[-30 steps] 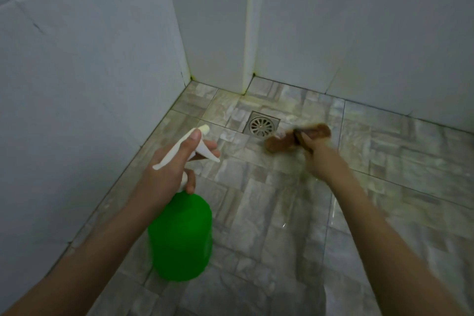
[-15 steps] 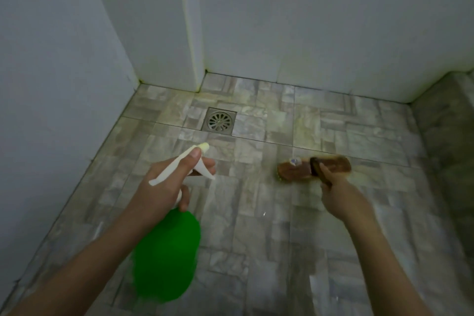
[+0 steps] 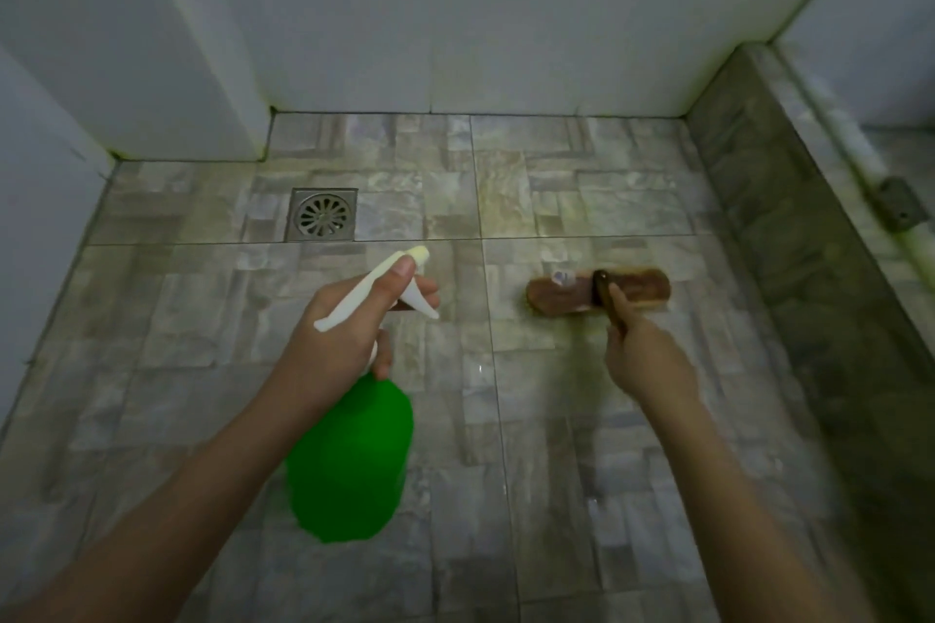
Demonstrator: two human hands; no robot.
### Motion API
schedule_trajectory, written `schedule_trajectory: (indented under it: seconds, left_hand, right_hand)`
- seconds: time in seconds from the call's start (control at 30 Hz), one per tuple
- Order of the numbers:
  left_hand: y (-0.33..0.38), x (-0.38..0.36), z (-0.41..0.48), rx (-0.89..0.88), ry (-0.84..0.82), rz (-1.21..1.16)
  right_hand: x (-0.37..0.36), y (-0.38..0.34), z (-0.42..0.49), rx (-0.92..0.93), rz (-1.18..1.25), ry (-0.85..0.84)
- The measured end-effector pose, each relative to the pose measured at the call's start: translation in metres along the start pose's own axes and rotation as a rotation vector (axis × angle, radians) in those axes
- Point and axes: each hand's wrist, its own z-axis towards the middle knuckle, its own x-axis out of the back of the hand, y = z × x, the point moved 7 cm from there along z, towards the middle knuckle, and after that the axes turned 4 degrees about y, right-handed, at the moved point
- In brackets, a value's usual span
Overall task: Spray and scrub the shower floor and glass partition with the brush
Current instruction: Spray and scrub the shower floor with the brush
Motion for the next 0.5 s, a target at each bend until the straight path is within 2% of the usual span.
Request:
schedule_trajectory:
  seconds: [0.2,0.27,0.4,0.5]
  left_hand:
    - [0.014,-0.037,0.003,-0.061,-0.052,0.021]
    - [0.019,-0.046,0.005,-0.059,-0.074,-0.005]
    - [0.023,-0.065,0.008,-0.023,-0.114,-0.104]
    - [0.025,-0.084,0.011,-0.038,-0.172,-0.043]
  right_hand:
    - [0.054,-0.03,0.135,-0.017,-0.069,-0.09]
    - [0.066,-0.012,0.127,-0.057,-0.013,-0.151]
    - [0.066,0.027,0.049,-0.008,-0.003,0.011]
    - [0.064,0.025,0.056,0.043,-0.016,0.08]
